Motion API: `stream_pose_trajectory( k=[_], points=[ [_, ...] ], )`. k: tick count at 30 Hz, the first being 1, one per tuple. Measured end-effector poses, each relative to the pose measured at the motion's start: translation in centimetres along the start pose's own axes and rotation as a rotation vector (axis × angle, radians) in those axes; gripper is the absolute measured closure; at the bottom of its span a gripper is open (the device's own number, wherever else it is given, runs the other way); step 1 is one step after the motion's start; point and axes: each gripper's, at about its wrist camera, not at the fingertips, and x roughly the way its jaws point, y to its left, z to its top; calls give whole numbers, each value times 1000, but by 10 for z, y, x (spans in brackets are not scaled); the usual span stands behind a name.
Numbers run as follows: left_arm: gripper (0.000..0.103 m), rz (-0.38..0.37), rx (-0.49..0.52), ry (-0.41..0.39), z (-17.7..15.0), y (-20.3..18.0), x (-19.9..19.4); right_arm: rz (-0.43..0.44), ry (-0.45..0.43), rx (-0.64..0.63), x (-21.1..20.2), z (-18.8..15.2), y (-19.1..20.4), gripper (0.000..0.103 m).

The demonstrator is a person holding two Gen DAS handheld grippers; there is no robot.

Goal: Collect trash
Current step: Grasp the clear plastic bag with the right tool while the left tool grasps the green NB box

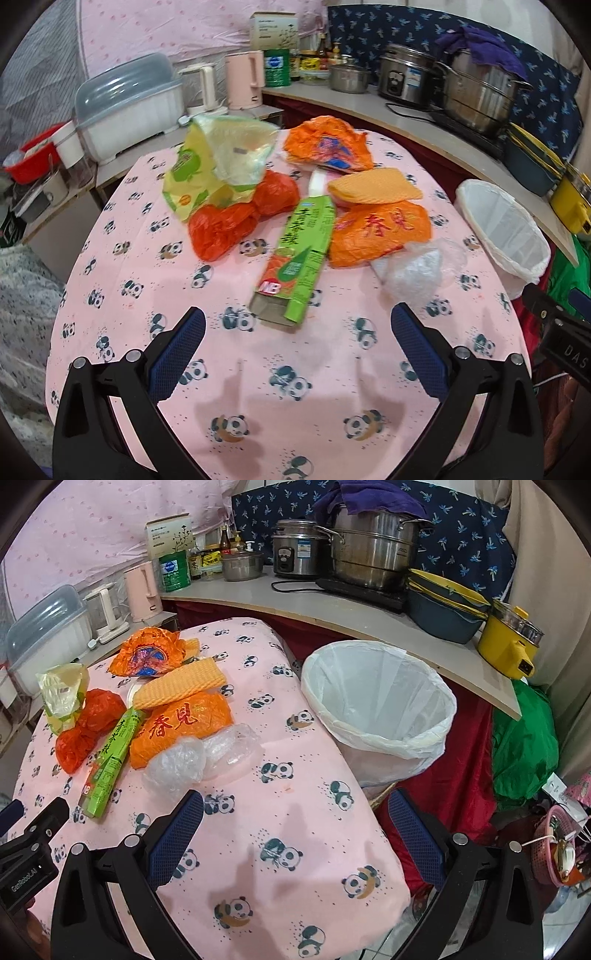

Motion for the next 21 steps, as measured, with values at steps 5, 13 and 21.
stream_pose_trajectory(
  k=[5,13,21],
  points=[
    [7,39,-54,17,4,25,15,65,3,-41,23,10,30,7],
    [7,46,-40,48,11,36,44,138,51,-89,68,18,74,14],
    [7,23,35,78,22,24,82,200,123,-91,101,15,87,38]
  ],
)
